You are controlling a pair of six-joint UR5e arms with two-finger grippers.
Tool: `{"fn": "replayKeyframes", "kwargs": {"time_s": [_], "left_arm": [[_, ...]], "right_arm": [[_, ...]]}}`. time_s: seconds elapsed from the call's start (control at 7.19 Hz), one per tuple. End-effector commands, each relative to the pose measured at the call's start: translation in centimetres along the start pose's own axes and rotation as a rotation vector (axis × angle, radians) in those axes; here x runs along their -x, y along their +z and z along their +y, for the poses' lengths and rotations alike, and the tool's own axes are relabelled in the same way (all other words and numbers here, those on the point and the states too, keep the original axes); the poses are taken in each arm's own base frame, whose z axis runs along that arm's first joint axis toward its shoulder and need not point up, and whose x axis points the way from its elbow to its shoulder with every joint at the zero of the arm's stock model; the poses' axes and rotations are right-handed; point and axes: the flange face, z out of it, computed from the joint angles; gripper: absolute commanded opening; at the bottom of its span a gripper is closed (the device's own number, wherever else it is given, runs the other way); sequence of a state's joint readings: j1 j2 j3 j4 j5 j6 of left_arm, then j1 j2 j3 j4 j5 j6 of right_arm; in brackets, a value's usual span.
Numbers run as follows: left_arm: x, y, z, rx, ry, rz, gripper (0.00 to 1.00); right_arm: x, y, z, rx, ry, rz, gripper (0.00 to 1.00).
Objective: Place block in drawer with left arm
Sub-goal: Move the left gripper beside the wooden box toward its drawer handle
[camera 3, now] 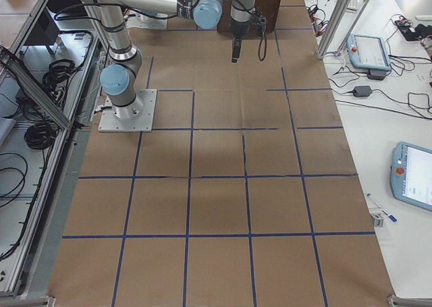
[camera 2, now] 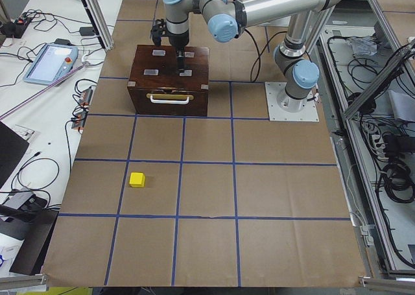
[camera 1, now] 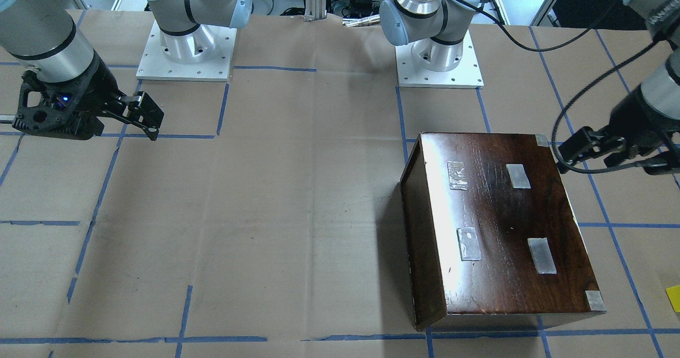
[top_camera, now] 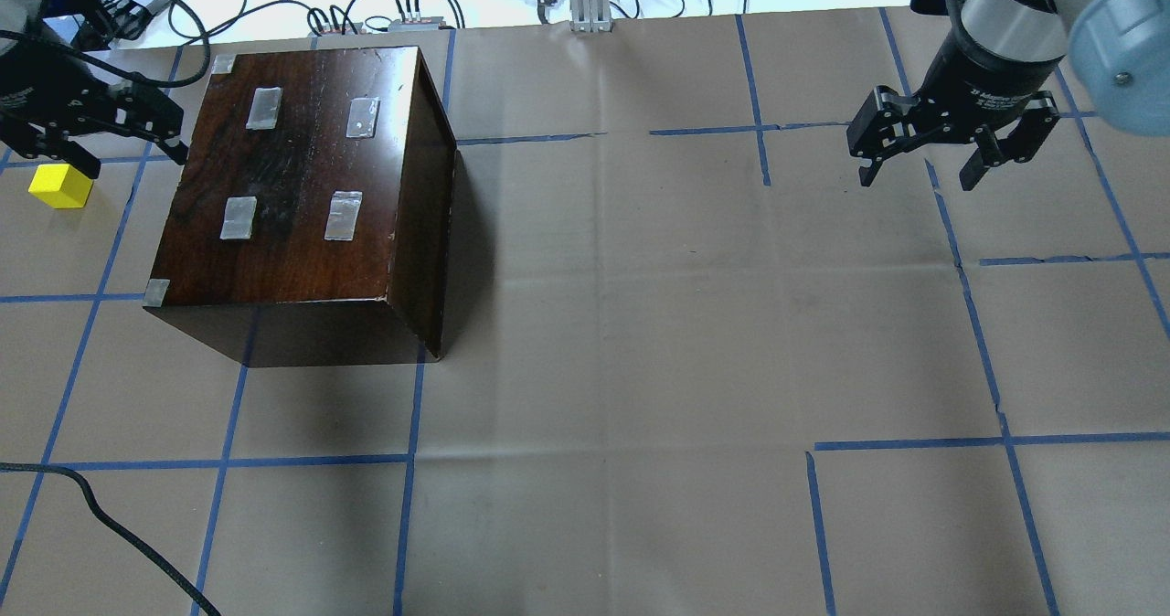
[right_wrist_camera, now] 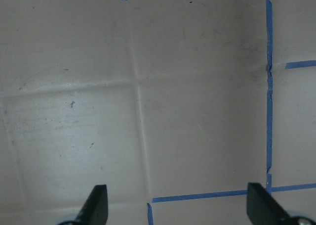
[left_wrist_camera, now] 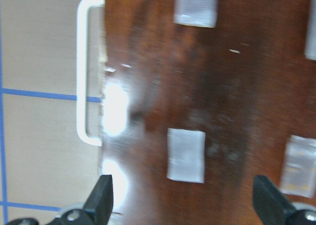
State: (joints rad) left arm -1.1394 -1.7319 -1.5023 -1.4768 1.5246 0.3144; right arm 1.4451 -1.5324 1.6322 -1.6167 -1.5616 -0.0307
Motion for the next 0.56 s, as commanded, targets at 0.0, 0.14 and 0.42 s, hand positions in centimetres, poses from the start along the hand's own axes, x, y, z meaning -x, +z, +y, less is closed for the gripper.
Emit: {"fn": "replayKeyframes", "kwargs": {"time_s": [0.0,0.14,0.42], "left_arm": [[6.7,0.3,-2.5,-0.031,-0.03,0.07,1.0],[7.8,0.7,-3.4,-0.031,-0.005,0.072,1.0],[9.3,2.1,-4.1,-0.032,0.008,0.147,1.0]], "right_arm": [[0.0,0.0,0.0,0.0,0.0,0.0,1.0],[0.0,0.0,0.0,0.001,0.0,0.0,1.0],[0.0,0.0,0.0,0.0,0.0,0.0,1.0]]}}
